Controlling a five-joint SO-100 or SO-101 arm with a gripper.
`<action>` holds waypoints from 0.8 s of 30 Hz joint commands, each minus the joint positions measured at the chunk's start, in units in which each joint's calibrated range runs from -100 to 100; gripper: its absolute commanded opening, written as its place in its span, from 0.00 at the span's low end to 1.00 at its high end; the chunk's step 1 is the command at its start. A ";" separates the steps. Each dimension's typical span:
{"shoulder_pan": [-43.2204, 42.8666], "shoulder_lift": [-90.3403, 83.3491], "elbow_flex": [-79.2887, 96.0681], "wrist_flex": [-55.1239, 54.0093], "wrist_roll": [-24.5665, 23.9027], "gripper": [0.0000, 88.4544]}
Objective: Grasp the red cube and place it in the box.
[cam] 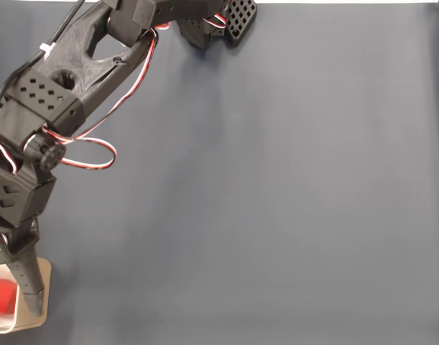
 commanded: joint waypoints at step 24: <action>0.02 -1.86 -2.63 -1.40 0.05 0.58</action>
